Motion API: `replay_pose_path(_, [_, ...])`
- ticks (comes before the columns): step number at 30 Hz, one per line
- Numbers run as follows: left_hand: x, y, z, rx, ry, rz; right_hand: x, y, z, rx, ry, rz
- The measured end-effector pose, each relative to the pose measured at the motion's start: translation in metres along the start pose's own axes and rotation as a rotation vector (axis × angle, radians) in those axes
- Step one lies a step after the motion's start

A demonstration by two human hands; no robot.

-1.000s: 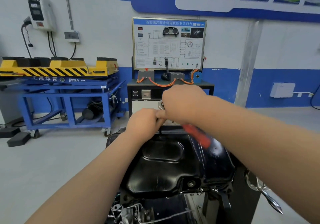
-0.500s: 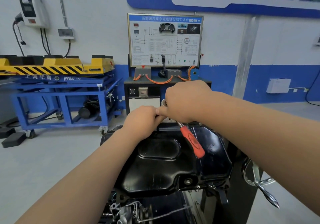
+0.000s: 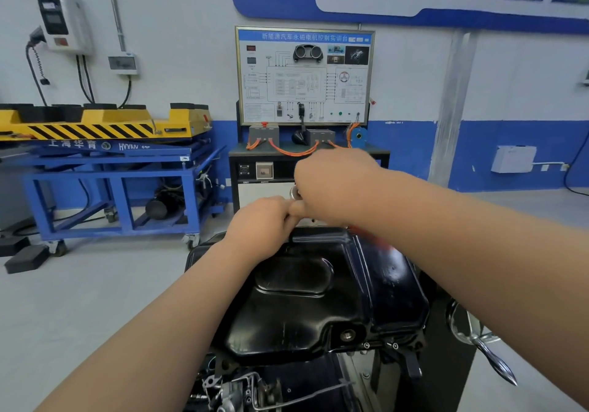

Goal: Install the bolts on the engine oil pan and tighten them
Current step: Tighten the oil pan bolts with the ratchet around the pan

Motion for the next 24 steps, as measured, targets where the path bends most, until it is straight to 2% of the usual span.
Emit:
replay_pose_path(2, [-0.002,0.001,0.001,0.016,-0.026,0.023,0.004,0.001,-0.012,-0.081,-0.136,-0.129])
replay_pose_path(4, [-0.001,0.002,0.002,0.018,-0.058,0.010,0.005,0.000,-0.013,-0.108,-0.137,-0.129])
replay_pose_path(5, [0.001,0.002,0.003,0.031,-0.056,-0.009,0.004,-0.002,-0.009,-0.096,-0.116,-0.093])
replay_pose_path(8, [0.005,-0.001,0.013,0.180,0.101,-0.027,0.000,-0.007,0.010,0.037,0.060,0.172])
replay_pose_path(9, [0.006,-0.002,0.012,0.167,0.079,-0.029,0.000,-0.006,0.012,0.054,0.081,0.202])
replay_pose_path(12, [-0.001,-0.001,0.003,0.048,-0.066,-0.012,0.005,0.001,-0.004,-0.001,-0.052,0.025])
replay_pose_path(15, [0.000,0.001,0.004,0.048,-0.089,-0.028,0.007,0.003,-0.014,-0.083,-0.079,-0.092])
replay_pose_path(17, [0.001,0.000,0.004,0.050,-0.109,-0.044,0.008,0.002,-0.005,-0.054,-0.085,-0.044])
replay_pose_path(20, [0.001,-0.004,0.007,0.136,-0.050,-0.040,0.002,-0.003,0.013,0.097,0.060,0.200])
replay_pose_path(21, [0.000,-0.004,0.006,0.135,-0.063,-0.037,0.001,-0.002,0.015,0.110,0.079,0.217])
replay_pose_path(24, [-0.003,-0.001,0.002,0.088,-0.107,-0.026,0.008,0.002,0.001,0.051,-0.013,0.049])
Point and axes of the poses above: each hand's wrist, its own y-axis towards the middle knuckle, its own z-axis out of the palm, x = y × z, the point moved 7 cm from there along y, towards the middle knuckle, and after that the axes turned 11 degrees about -x, right-handed, at the moved point
